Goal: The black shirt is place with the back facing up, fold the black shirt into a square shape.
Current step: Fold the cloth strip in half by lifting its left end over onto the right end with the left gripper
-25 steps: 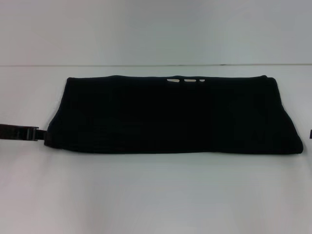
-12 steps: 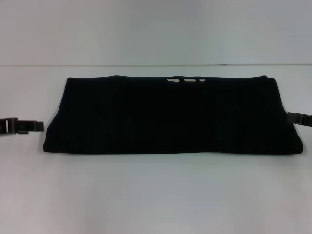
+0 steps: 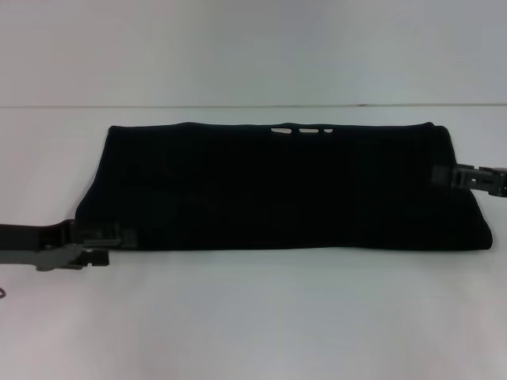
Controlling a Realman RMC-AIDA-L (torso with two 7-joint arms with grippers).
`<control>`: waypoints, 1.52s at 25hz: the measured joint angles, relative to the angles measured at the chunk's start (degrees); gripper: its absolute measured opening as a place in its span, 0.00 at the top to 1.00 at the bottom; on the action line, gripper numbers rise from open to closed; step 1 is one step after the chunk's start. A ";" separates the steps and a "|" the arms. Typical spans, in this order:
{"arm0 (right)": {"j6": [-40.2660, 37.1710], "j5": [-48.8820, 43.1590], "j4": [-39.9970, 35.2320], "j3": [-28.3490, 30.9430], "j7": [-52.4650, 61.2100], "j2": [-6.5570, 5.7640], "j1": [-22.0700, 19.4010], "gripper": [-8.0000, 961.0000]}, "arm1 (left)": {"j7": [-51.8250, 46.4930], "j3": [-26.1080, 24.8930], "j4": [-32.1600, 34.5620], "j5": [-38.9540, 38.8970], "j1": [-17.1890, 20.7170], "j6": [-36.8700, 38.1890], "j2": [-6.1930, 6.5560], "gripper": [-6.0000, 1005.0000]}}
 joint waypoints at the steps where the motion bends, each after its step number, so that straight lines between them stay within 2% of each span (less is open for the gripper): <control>1: 0.02 0.04 0.00 0.03 -0.01 0.02 0.33 0.19 | -0.59 0.10 -0.38 0.01 -0.16 -0.17 0.03 0.21; 5: 0.66 0.52 0.00 0.04 -0.02 0.11 1.42 0.11 | -4.69 0.95 -1.62 0.20 -1.02 -1.45 0.22 0.15; 8: 1.84 0.60 0.00 -0.07 -0.03 0.14 1.98 0.05 | -9.03 1.85 -1.78 0.33 -1.09 -3.33 0.36 0.15; 22: 2.60 2.08 0.00 -0.17 -0.04 0.38 3.66 0.06 | -26.31 1.97 -3.37 1.46 -1.34 -8.68 0.51 0.15; 38: 2.56 3.54 -0.13 -0.06 -0.10 0.31 3.93 0.06 | -35.24 1.89 -4.90 1.66 -1.71 -13.62 0.82 0.16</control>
